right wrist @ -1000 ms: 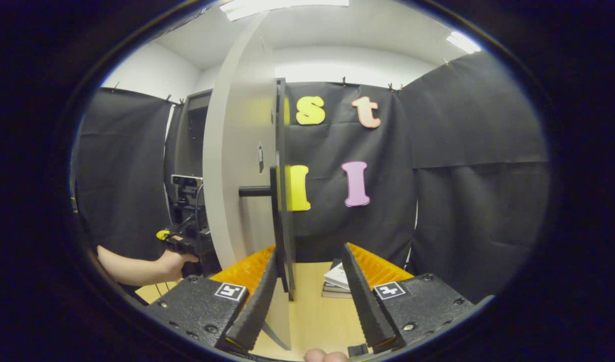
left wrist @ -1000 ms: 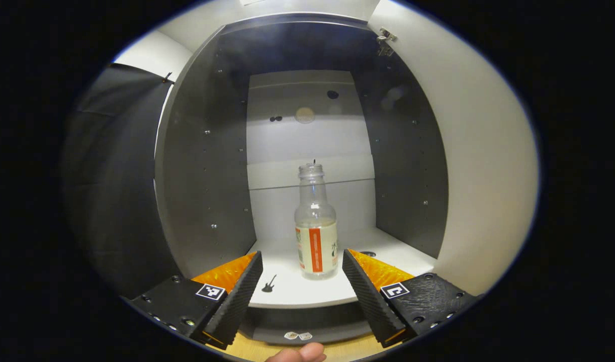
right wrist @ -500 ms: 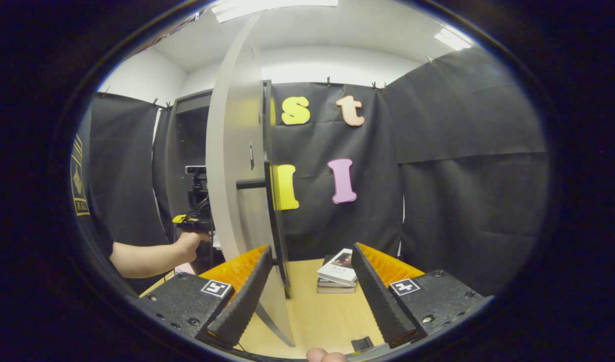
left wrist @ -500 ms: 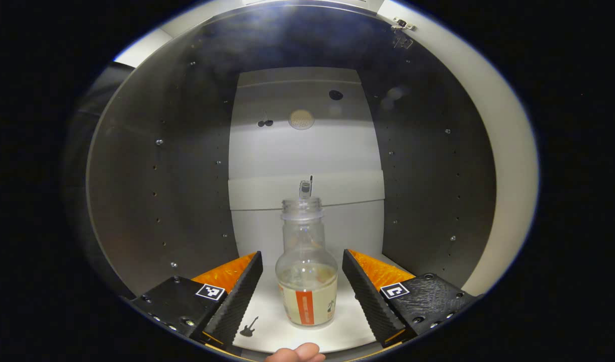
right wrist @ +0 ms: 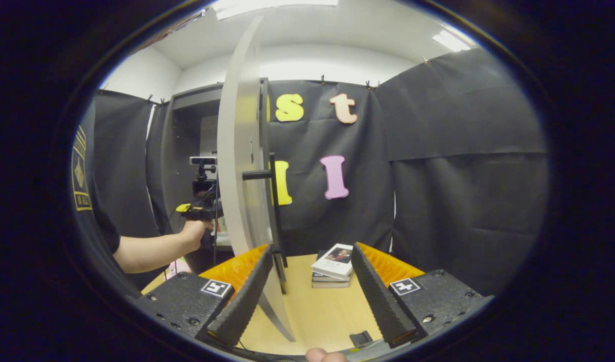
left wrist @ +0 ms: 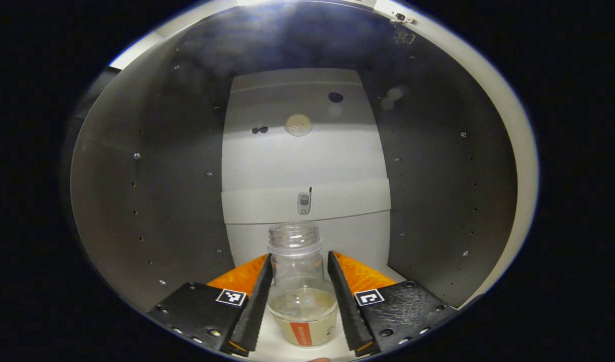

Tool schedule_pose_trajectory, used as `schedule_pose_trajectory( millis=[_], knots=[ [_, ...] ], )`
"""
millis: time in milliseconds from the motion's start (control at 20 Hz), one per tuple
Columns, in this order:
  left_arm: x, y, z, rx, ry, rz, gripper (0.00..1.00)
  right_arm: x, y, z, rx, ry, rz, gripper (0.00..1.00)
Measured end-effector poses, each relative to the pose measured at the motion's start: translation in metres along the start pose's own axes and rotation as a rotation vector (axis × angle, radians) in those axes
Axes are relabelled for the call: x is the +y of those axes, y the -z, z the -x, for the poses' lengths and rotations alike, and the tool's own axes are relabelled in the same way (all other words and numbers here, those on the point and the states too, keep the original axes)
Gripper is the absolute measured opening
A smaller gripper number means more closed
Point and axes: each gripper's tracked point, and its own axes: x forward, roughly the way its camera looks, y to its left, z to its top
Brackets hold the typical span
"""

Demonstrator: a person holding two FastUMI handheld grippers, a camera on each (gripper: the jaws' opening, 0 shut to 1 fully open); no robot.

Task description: Open the cabinet door with the right hand, grasp the bottle in the cabinet with the left hand and place it on the coaster, then close the cabinet door with the right hand.

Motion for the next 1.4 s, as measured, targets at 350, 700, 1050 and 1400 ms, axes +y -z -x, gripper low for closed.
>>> schedule_pose_trajectory(
  millis=[350,700,1050,1400],
  knots=[
    [0.000,-0.010,0.028,0.001,0.025,0.037,0.47,-0.010,0.000,0.004,-0.011,0.001,-0.050,1.00],
    [0.012,-0.035,0.092,-0.016,0.046,0.062,0.47,-0.069,-0.024,0.009,-0.142,0.127,-0.067,0.99],
    [0.084,-0.041,0.195,-0.018,-0.081,0.043,0.57,-0.165,0.050,-0.057,0.026,0.244,-0.246,0.96],
    [0.174,0.002,0.276,-0.043,-0.227,0.059,0.57,-0.192,0.157,-0.113,0.307,0.385,-0.435,1.00]
  ],
)
